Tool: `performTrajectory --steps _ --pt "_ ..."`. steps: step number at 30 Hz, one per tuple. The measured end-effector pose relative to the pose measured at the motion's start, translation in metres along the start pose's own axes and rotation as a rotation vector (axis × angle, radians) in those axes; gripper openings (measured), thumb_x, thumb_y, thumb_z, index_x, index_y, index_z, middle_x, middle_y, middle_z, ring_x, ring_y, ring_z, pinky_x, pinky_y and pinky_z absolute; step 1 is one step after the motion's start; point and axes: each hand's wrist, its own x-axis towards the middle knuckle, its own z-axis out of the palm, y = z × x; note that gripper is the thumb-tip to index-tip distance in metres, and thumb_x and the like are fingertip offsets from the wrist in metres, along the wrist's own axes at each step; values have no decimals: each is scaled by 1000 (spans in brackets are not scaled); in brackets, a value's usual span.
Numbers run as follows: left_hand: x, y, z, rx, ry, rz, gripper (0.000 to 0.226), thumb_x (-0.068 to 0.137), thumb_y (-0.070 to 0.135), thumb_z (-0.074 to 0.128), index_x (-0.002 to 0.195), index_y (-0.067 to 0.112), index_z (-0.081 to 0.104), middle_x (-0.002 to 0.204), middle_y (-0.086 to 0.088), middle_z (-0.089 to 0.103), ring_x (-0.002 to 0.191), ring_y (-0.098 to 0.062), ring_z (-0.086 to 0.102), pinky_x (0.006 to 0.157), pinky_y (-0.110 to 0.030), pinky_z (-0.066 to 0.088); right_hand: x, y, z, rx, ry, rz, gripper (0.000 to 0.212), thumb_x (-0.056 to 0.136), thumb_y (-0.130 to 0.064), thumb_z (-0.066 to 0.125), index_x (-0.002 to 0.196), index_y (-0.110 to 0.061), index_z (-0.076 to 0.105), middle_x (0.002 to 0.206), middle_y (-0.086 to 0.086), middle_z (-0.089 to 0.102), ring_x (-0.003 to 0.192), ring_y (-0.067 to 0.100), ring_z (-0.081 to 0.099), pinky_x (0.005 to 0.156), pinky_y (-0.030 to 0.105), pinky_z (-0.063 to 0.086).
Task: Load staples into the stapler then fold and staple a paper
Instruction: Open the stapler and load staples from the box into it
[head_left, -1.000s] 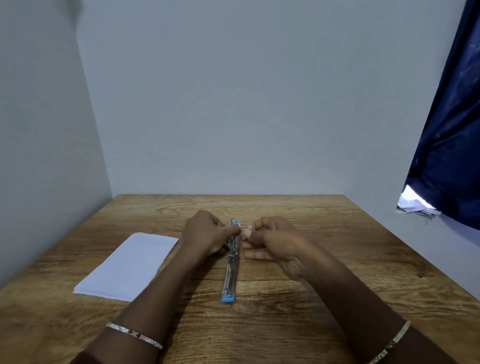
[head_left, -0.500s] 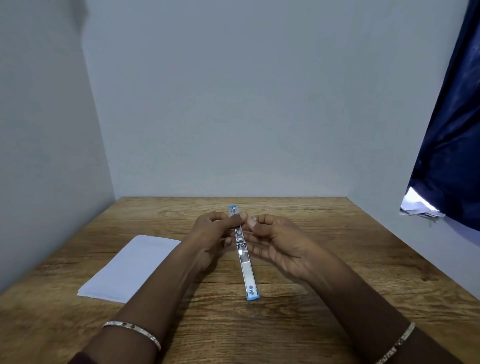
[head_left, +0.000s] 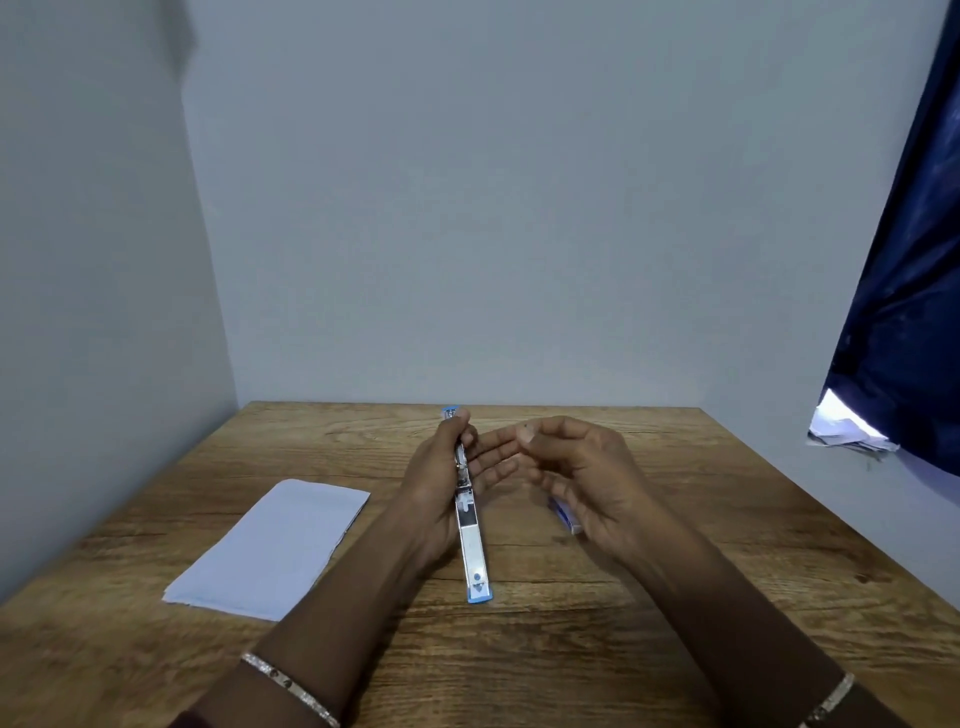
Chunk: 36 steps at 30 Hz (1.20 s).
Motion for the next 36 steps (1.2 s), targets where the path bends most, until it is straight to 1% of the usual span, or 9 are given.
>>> performTrajectory --steps 3,7,11,15,20,23,28,33,36 --pt "0 1 -1 -63 -25 -12 46 105 41 42 70 12 47 95 -29 77 84 -34 79 70 -38 66 4 -5 -7 -26 102 -83 15 85 -2 75 72 -5 81 67 8 71 57 11 63 56 19 57" --pt "-3 -3 2 -158 -98 -81 45 103 44 38 73 12 46 108 -40 71 96 -48 75 74 -46 65 1 -4 -4 -85 103 -187 16 86 -1 75 71 -5 79 66 7 70 58 11 64 54 19 56" --pt "-5 -6 5 -199 -70 -104 34 106 30 42 81 8 50 86 -27 75 79 -36 76 66 -46 65 -2 -4 0 -201 62 -315 6 85 -2 78 90 -4 78 76 16 78 65 19 73 64 28 63" --pt "-6 -9 7 -148 -81 -117 28 106 27 42 102 4 57 81 -18 66 69 -23 64 79 -46 65 -5 -3 1 -451 16 -459 15 86 -3 78 100 -7 80 79 10 81 72 19 79 66 27 63" --pt "-11 -7 11 -155 -139 -161 56 107 29 34 138 -13 53 135 -29 38 128 -37 45 95 -47 57 -7 0 4 -578 -42 -544 11 82 0 80 90 -8 81 77 1 81 71 8 78 60 15 58" --pt "-9 -7 10 -226 -131 -151 60 108 31 34 150 -12 31 148 -30 39 148 -39 36 86 -47 63 -6 0 2 -558 -56 -524 10 82 -1 81 91 -5 80 78 2 81 72 13 79 61 22 62" --pt "-13 -5 10 -248 -182 -167 40 108 30 37 139 4 43 151 -34 40 118 -38 67 75 -41 65 -4 1 0 -532 -74 -498 9 82 -1 81 91 -4 78 80 8 81 74 22 80 66 35 65" --pt "-8 -8 6 -257 -192 -183 59 107 27 40 150 -12 32 148 -31 42 136 -40 54 79 -43 65 -1 0 -2 -603 -121 -526 13 79 2 82 89 -6 80 81 6 80 76 22 79 71 42 66" --pt "-10 -6 6 -256 -214 -181 35 107 24 42 135 3 44 137 -37 55 88 -32 77 85 -48 63 -1 -1 -3 -626 -141 -507 15 76 0 86 85 -12 82 79 6 80 74 30 78 71 47 66"
